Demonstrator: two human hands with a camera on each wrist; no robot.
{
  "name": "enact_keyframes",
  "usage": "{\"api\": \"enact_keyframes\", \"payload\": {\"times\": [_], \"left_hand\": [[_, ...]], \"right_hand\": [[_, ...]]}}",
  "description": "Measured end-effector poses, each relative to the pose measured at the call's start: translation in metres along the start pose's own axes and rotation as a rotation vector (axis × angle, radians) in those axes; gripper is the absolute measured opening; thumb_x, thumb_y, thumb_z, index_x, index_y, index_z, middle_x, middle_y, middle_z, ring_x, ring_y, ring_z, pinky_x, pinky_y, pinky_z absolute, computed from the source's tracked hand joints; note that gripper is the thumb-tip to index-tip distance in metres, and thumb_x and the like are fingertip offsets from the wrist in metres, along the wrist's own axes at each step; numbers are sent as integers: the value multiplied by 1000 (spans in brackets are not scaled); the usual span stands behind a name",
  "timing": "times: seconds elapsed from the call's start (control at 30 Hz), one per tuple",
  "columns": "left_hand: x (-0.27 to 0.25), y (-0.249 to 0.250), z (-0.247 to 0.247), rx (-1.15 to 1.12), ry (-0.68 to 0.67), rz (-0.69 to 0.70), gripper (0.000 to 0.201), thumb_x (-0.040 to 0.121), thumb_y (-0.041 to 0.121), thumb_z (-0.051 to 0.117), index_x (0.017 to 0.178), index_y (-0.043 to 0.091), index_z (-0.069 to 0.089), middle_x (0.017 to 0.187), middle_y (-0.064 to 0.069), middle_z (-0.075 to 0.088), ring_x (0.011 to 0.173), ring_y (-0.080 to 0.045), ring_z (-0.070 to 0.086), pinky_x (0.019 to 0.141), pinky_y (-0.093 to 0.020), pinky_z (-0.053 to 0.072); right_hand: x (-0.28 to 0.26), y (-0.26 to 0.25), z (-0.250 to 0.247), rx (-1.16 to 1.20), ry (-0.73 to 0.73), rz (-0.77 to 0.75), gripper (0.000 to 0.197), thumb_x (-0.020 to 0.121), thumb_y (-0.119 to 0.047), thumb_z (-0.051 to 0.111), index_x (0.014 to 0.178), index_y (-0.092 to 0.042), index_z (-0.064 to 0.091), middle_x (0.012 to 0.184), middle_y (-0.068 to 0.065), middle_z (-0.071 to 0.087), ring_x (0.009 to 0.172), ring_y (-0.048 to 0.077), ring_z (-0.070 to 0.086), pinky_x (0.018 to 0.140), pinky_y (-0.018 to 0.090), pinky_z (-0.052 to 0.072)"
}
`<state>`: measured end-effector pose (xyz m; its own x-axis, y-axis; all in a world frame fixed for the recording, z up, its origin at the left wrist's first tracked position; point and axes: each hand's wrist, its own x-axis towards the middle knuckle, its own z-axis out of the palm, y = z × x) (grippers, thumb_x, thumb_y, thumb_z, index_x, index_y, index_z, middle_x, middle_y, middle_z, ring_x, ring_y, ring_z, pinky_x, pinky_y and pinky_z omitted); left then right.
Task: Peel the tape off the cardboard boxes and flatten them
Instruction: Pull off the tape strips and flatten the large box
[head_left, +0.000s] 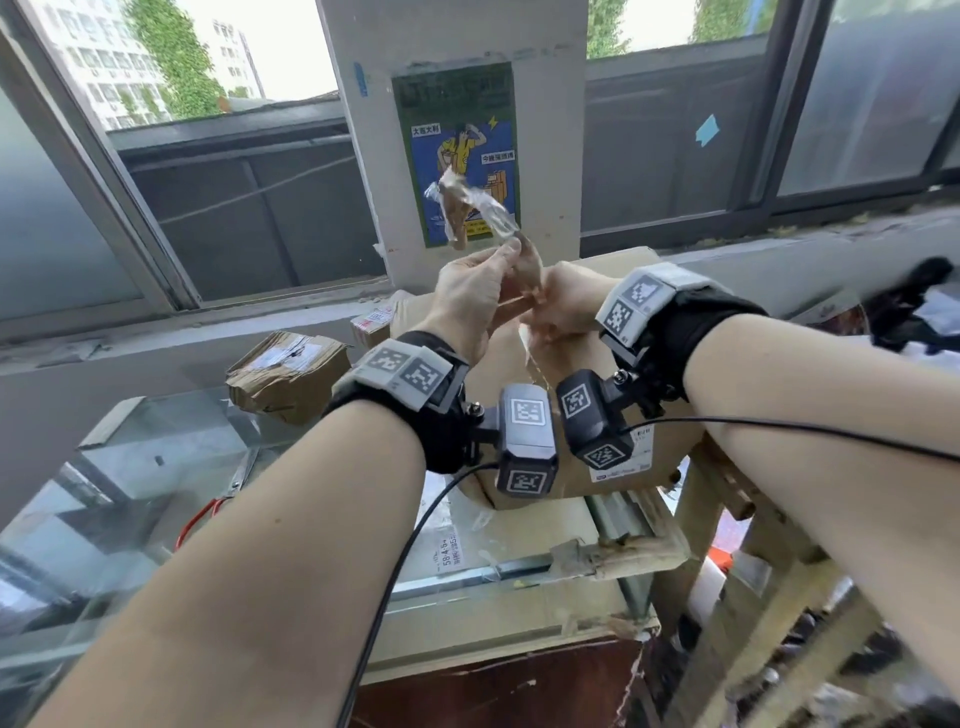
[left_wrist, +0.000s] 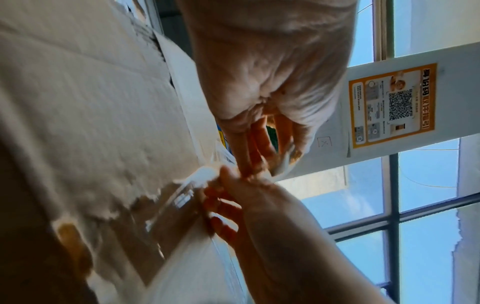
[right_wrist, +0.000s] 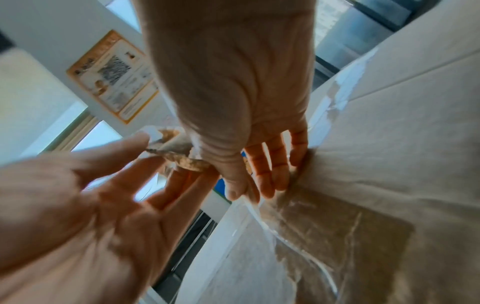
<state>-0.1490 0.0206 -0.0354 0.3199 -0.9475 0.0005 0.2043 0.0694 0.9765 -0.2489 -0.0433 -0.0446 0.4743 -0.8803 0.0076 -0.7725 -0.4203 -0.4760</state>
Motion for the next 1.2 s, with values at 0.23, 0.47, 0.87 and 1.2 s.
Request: {"api": "enact_keyframes", "payload": {"times": [0.23, 0.47, 0.87, 1.2], "left_hand": [[11, -25, -19, 725, -97, -33, 77, 69, 7, 76, 139, 11, 45, 124, -7, 53, 112, -22, 53, 99, -35, 47], [26, -49, -27, 1068, -13, -8, 48, 57, 44, 89, 77, 30, 49, 120, -5, 46, 116, -23, 46, 103, -37, 42], [30, -50, -35, 1098, -93, 16, 51, 63, 43, 87, 103, 27, 60, 131, -5, 37, 126, -21, 38, 113, -33, 32], [20, -45, -26, 801, -68, -138, 37, 43, 33, 94, 72, 29, 71, 107, -5, 66, 104, -23, 63, 93, -41, 54]], "right_hand": [[9, 16, 1, 340, -24, 55, 29, 94, -21, 59, 65, -14, 61, 67, -1, 60, 64, 14, 56, 76, 31, 48], [10, 26, 11, 600, -104, 124, 29, 95, -15, 57, 66, -8, 57, 67, 6, 57, 67, 19, 54, 79, 36, 46], [9, 34, 20, 1109, 6, 152, 19, 90, 4, 55, 73, -5, 55, 64, 7, 49, 58, 13, 47, 54, 21, 41], [10, 33, 20, 1051, -16, 132, 24, 91, -4, 58, 67, -8, 56, 59, 5, 51, 59, 14, 47, 66, 25, 40]]}}
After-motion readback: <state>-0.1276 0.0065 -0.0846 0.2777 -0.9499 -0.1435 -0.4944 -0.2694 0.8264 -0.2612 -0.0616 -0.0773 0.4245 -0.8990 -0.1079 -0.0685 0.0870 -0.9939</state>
